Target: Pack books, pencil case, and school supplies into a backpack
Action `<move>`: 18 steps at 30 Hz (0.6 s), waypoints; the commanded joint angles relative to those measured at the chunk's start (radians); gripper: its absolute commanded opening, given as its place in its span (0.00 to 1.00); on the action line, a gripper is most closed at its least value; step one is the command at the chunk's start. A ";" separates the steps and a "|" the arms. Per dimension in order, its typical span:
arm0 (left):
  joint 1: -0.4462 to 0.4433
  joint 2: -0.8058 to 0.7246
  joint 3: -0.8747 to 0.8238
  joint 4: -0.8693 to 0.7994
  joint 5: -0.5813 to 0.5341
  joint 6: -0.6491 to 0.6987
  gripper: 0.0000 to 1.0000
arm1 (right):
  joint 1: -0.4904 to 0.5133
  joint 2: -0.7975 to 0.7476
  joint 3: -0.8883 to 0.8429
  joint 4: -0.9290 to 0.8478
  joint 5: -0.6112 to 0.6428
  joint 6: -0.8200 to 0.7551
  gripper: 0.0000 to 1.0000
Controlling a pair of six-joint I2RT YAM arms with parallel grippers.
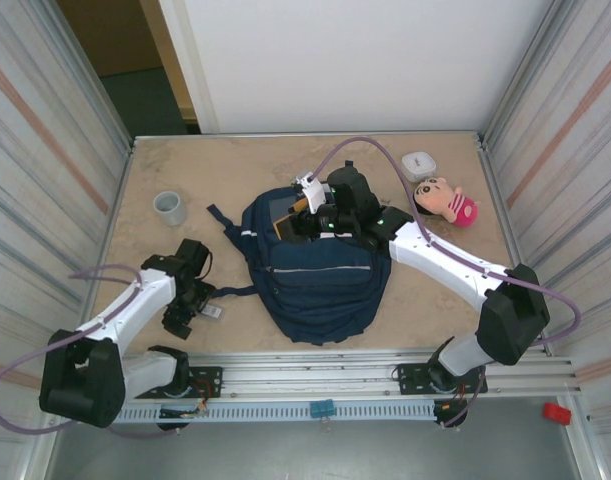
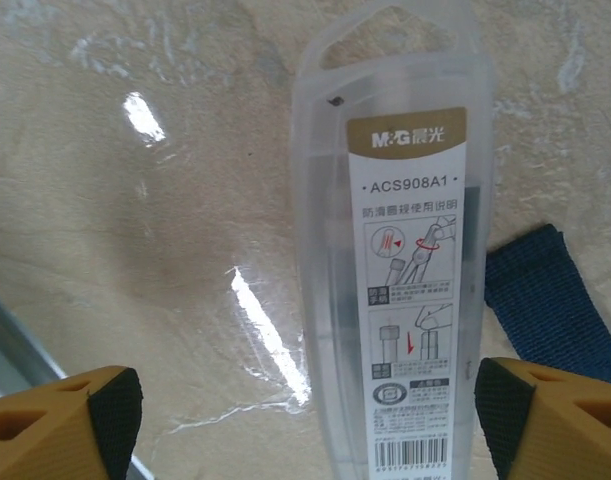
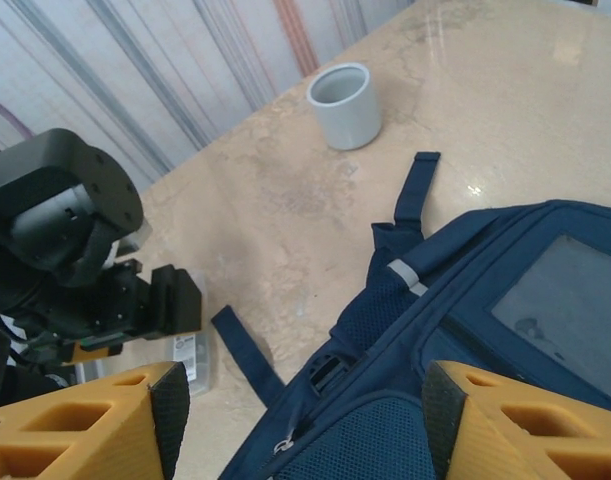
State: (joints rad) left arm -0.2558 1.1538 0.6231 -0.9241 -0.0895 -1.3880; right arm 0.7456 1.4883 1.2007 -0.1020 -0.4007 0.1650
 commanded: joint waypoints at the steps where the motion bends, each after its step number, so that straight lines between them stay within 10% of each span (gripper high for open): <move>1: 0.011 0.027 -0.007 0.048 -0.004 -0.033 0.87 | -0.001 -0.004 0.030 -0.002 -0.032 -0.028 0.64; 18: 0.045 0.123 -0.050 0.155 -0.016 -0.041 0.71 | -0.005 -0.010 0.019 -0.037 -0.022 -0.062 0.64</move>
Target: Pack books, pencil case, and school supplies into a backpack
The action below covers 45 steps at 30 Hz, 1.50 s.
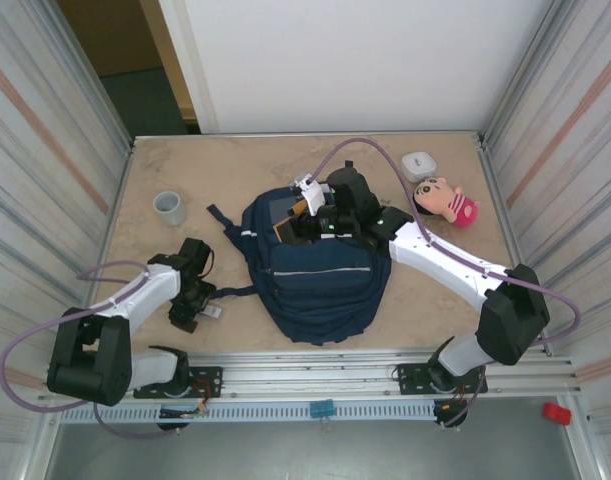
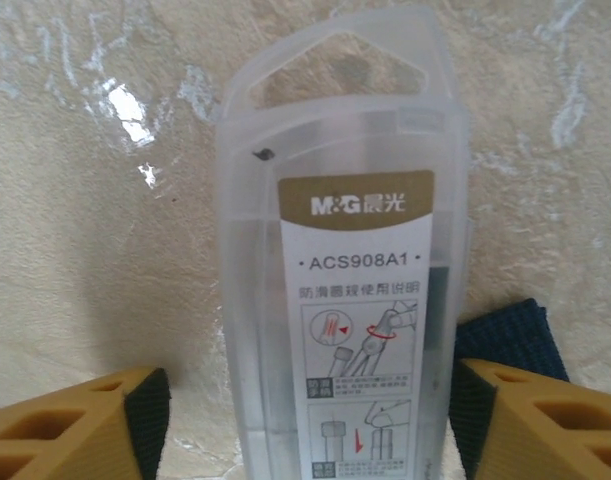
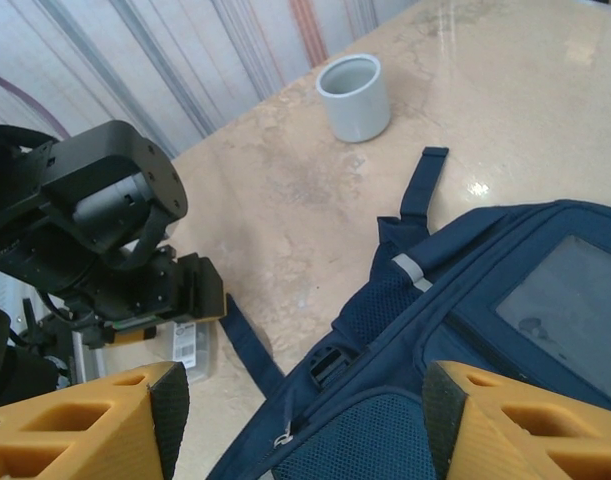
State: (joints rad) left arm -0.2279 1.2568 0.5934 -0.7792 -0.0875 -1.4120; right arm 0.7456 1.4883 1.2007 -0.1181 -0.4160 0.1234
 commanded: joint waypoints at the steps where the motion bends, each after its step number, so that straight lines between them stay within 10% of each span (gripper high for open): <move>1: 0.018 0.025 -0.021 0.013 -0.019 -0.018 0.68 | -0.005 -0.011 0.017 -0.020 -0.006 -0.023 0.64; 14: 0.018 -0.217 -0.011 -0.072 0.051 -0.007 0.49 | -0.030 -0.056 -0.073 0.120 -0.076 -0.008 0.64; 28: -0.043 -0.476 0.125 0.150 0.130 0.630 0.44 | -0.097 0.034 -0.057 0.200 -0.371 0.113 0.65; 45: -0.052 -0.442 0.206 0.458 0.290 0.370 0.44 | -0.031 0.155 0.080 0.151 -0.374 0.140 0.72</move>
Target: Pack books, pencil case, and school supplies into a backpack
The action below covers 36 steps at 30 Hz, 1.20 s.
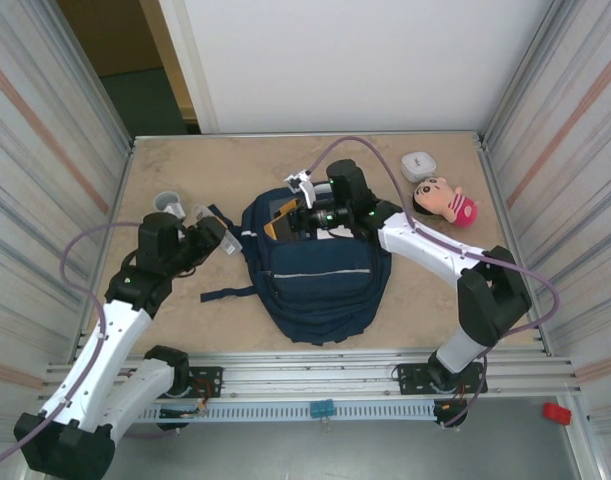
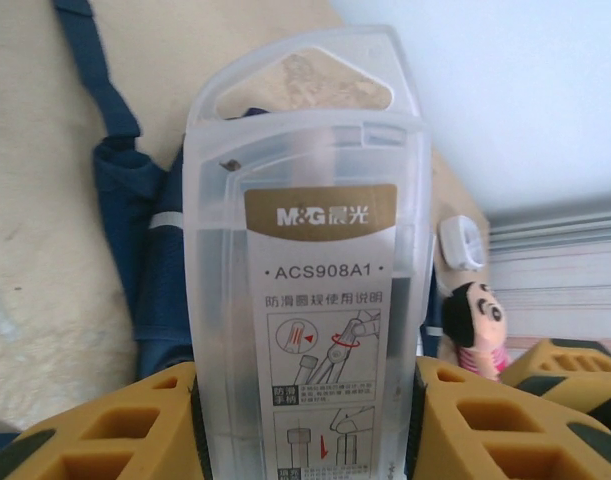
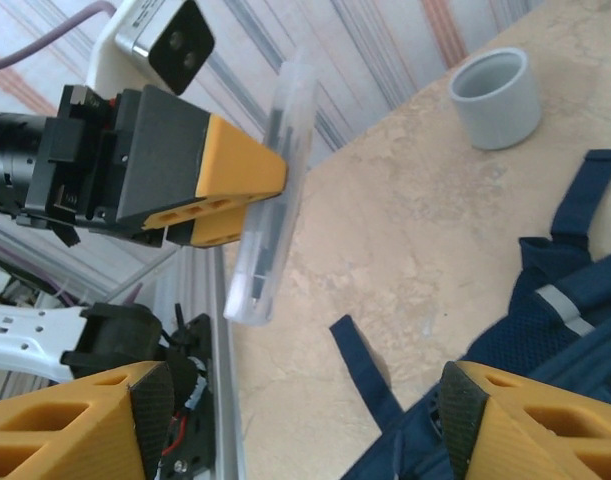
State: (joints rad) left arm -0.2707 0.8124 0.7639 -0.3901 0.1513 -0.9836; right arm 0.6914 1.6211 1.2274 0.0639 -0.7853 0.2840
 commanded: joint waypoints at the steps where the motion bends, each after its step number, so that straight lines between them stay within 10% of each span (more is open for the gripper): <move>1: -0.009 0.004 0.035 0.077 0.057 -0.072 0.44 | 0.032 0.035 0.072 -0.050 -0.004 -0.034 0.72; 23: -0.045 0.049 0.060 0.149 0.073 -0.146 0.44 | 0.123 0.204 0.313 -0.244 0.070 -0.085 0.64; 36: -0.071 0.093 0.088 0.157 0.046 -0.143 0.51 | 0.117 0.195 0.295 -0.216 0.035 -0.078 0.21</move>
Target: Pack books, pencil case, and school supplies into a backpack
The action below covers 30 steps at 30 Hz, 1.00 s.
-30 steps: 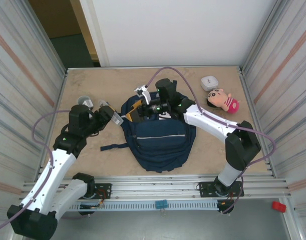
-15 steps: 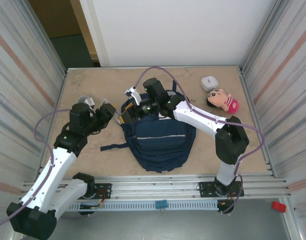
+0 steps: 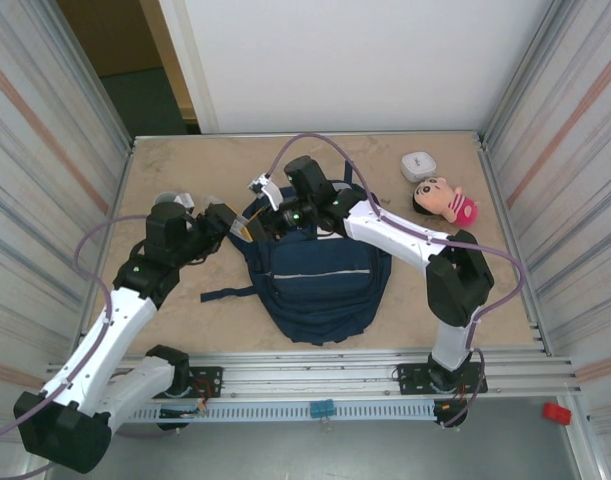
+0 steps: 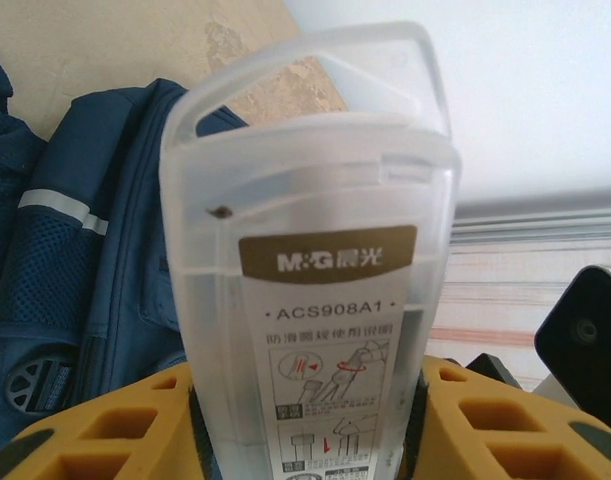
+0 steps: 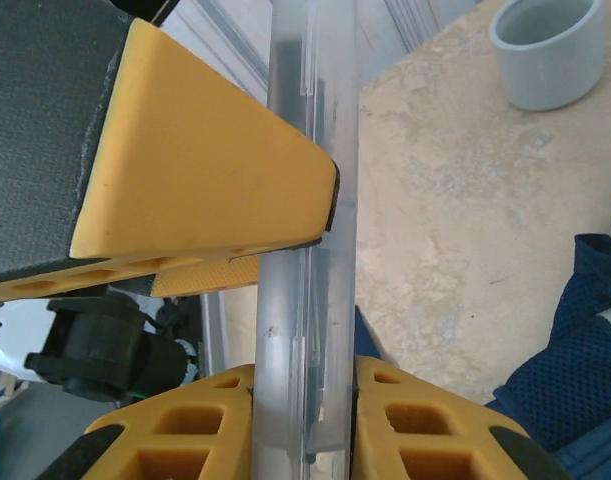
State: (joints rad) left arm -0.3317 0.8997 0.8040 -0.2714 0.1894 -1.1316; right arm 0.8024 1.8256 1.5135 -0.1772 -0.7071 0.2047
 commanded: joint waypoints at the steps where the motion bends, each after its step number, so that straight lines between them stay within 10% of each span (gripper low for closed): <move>1: -0.012 0.008 0.050 0.032 0.004 0.013 0.54 | 0.002 -0.015 0.001 0.033 -0.044 0.006 0.20; 8: -0.054 0.035 0.128 -0.095 -0.069 0.301 0.81 | -0.098 -0.143 -0.208 0.244 -0.019 0.150 0.15; 15: -0.254 0.090 0.162 -0.106 -0.226 0.869 0.78 | -0.261 -0.286 -0.468 0.441 0.003 0.313 0.13; 24: -0.472 0.163 0.105 -0.026 0.027 1.458 0.77 | -0.381 -0.400 -0.589 0.385 0.064 0.347 0.11; 30: -0.632 0.255 0.084 -0.055 -0.056 1.727 0.78 | -0.424 -0.451 -0.635 0.370 0.067 0.350 0.11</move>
State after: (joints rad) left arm -0.9337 1.1149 0.8940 -0.3180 0.1566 0.3771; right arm 0.3817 1.4124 0.8883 0.1852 -0.6464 0.5362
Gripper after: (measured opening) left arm 0.779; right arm 0.225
